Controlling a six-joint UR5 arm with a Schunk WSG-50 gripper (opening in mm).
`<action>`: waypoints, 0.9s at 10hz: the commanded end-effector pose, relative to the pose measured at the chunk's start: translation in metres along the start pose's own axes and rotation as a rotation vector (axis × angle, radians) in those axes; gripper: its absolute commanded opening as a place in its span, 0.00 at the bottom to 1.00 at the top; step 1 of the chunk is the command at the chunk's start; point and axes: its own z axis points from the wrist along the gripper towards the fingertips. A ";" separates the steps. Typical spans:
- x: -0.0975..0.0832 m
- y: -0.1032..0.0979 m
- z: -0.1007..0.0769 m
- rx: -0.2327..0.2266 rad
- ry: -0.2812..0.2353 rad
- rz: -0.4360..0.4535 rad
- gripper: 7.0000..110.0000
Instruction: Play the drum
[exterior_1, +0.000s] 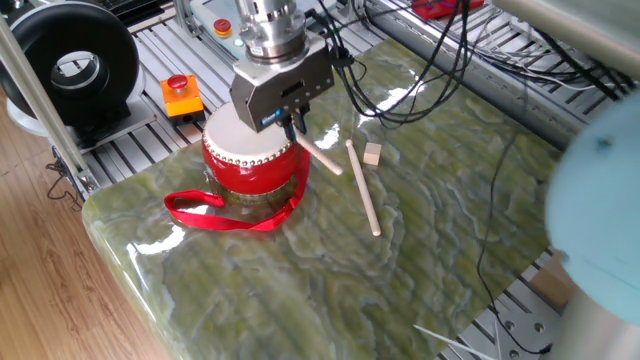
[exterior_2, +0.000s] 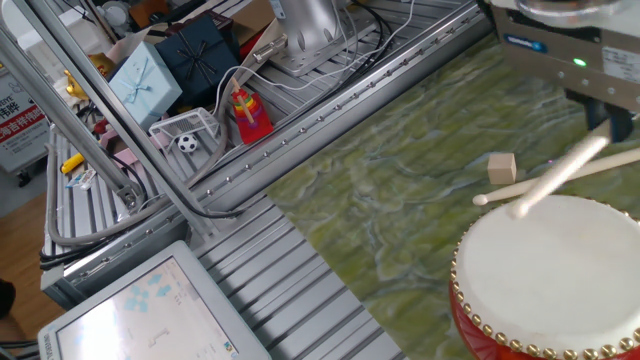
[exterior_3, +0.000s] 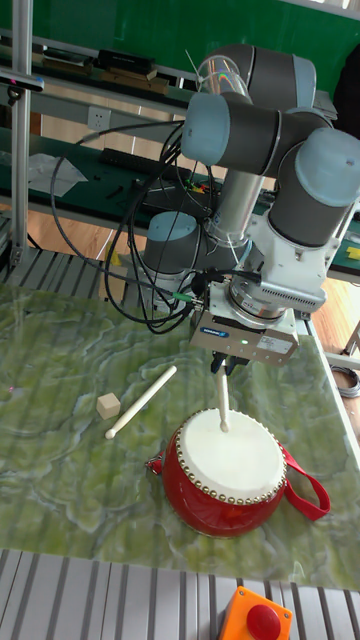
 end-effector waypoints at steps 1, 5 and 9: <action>-0.014 -0.002 0.004 -0.023 -0.045 -0.012 0.00; 0.088 0.022 0.002 -0.145 0.492 -0.027 0.00; 0.065 0.006 0.014 -0.016 0.351 0.063 0.00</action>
